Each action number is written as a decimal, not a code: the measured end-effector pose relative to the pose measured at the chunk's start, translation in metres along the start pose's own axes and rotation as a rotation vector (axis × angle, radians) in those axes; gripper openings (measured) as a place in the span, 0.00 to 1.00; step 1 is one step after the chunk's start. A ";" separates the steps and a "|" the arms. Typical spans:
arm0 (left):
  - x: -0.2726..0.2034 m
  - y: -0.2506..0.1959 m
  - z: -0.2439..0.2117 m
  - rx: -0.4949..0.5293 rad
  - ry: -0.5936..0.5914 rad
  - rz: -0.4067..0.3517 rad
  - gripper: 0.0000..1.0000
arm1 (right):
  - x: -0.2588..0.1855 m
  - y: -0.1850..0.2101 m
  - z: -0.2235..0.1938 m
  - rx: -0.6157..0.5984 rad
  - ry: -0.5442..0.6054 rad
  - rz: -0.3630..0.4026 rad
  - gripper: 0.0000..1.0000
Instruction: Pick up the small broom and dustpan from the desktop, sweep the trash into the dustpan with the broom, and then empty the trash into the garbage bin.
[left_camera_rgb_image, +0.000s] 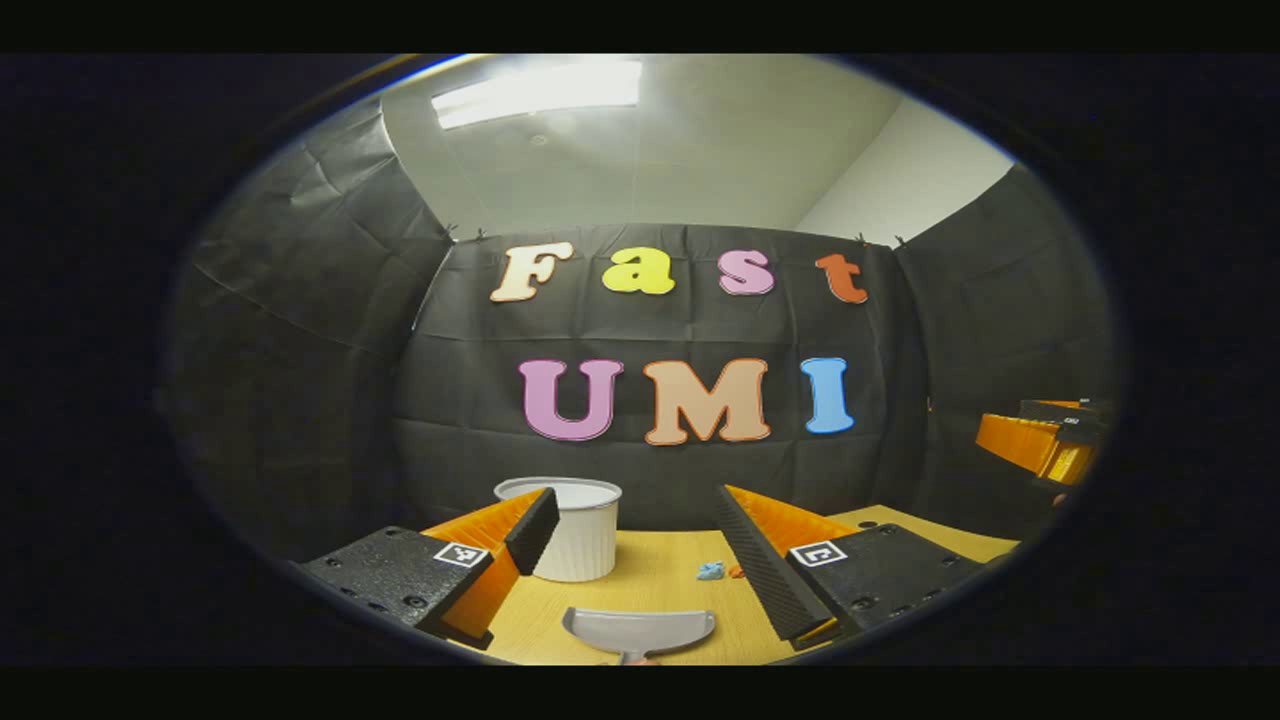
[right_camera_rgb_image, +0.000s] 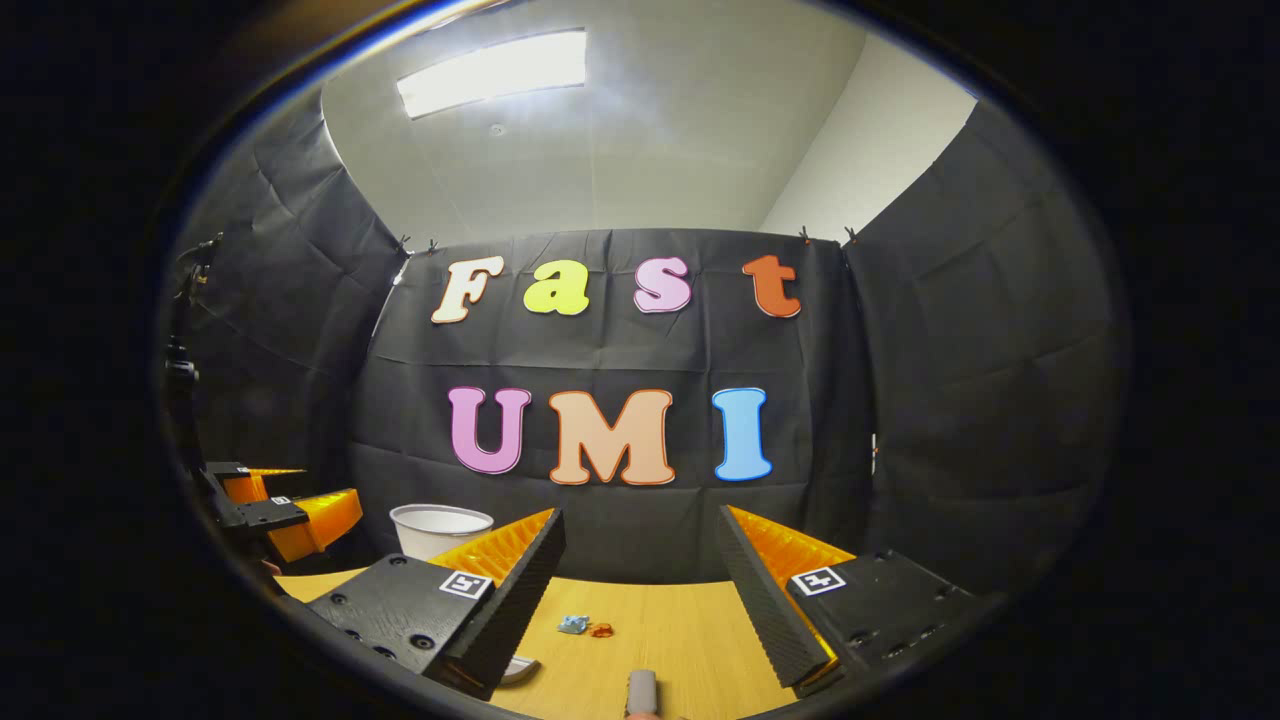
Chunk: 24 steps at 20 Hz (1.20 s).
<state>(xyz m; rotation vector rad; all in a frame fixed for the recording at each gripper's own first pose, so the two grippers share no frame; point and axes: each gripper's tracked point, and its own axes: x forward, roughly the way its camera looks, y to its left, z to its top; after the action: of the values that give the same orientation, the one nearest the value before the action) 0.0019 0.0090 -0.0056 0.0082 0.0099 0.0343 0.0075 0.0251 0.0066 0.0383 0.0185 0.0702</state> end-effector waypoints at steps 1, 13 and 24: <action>0.000 0.000 0.001 0.001 -0.002 -0.002 0.93 | 0.001 0.003 0.000 0.004 0.002 0.014 0.92; 0.009 -0.008 -0.002 0.021 0.004 -0.032 0.93 | 0.011 -0.002 -0.009 0.016 0.020 0.006 0.92; 0.002 -0.009 0.005 0.023 -0.013 -0.029 0.93 | 0.001 -0.003 -0.004 -0.013 0.019 0.019 0.92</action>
<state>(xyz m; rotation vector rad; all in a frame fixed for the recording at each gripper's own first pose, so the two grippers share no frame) 0.0044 0.0002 -0.0007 0.0315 -0.0023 0.0056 0.0081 0.0223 0.0024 0.0243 0.0363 0.0897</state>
